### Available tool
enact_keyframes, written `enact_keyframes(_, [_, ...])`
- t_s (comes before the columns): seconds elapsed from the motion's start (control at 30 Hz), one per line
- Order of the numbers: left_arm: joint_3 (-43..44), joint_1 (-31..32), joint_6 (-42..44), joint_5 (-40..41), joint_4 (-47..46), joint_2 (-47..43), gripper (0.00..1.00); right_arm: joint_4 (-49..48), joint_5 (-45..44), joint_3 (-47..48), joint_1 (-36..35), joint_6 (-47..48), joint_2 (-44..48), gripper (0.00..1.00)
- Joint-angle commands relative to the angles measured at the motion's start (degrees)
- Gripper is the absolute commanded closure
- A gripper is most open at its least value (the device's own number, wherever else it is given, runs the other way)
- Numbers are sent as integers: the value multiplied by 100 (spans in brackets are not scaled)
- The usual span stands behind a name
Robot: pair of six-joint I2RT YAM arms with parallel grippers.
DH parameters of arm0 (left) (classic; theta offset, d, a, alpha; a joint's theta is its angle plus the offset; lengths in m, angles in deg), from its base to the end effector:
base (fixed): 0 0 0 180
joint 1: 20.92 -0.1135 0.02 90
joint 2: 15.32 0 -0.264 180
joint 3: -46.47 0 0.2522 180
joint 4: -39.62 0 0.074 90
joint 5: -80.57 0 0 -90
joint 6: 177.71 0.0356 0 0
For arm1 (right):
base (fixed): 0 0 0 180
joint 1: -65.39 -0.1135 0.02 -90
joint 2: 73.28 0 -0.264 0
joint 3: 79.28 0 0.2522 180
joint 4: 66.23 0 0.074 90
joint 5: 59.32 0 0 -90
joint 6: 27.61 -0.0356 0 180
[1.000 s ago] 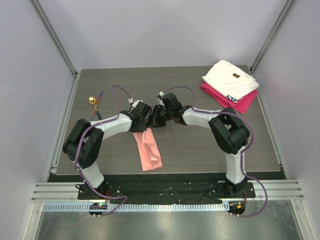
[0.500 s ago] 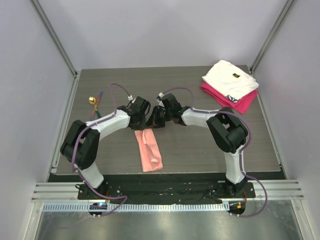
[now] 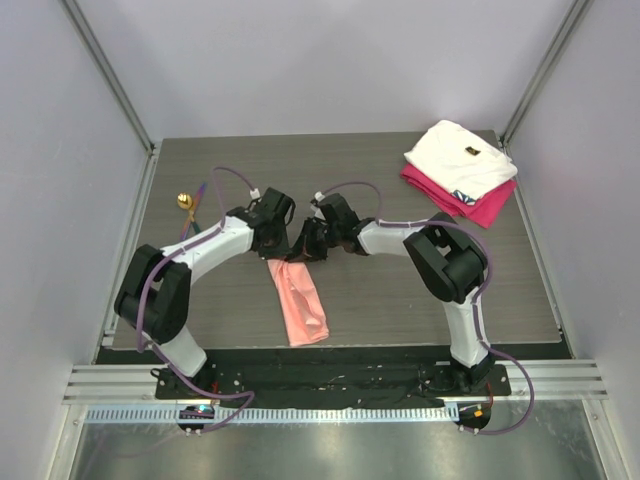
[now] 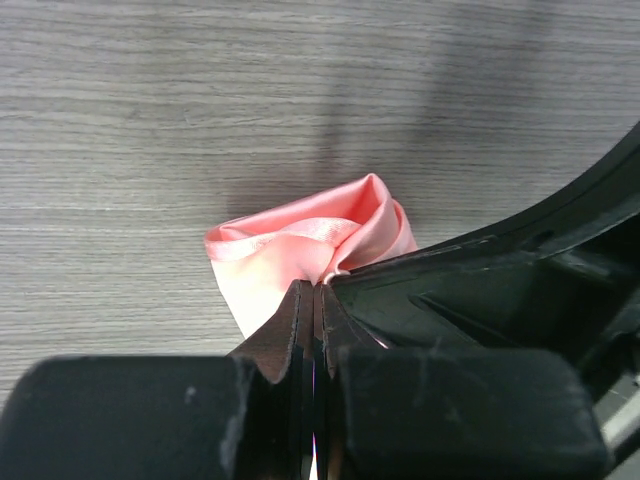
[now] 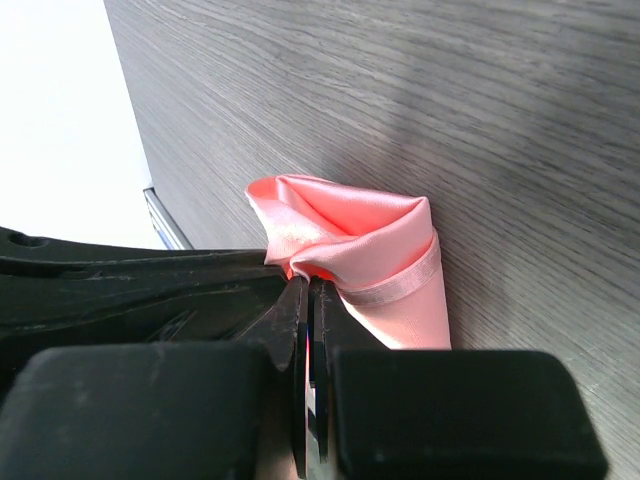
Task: Fold the napkin into a case and place the utensils inside
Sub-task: Stuff the top corner of the smaller-rectangle-folded napkin into the folded napkin.
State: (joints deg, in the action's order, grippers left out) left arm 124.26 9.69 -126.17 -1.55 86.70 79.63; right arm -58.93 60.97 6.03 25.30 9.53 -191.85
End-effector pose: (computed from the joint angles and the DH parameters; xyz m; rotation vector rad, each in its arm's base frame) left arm 0.2876 -0.1645 0.2037 -0.2262 2.6789 -0.1959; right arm 0.3225 0.2950 0.1389 -0.0326 2.6028 1.3437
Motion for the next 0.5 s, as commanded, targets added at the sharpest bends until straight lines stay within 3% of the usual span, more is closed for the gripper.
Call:
enact_keyframes(0.0, [268,-29,-4,-173,34,-241,100,-207,-22,52,-86,-14,-35,99])
enact_keyframes(0.47, [268,-169,-57,-225,113,-206,100,-410,109,518,-209,-120,-554,99])
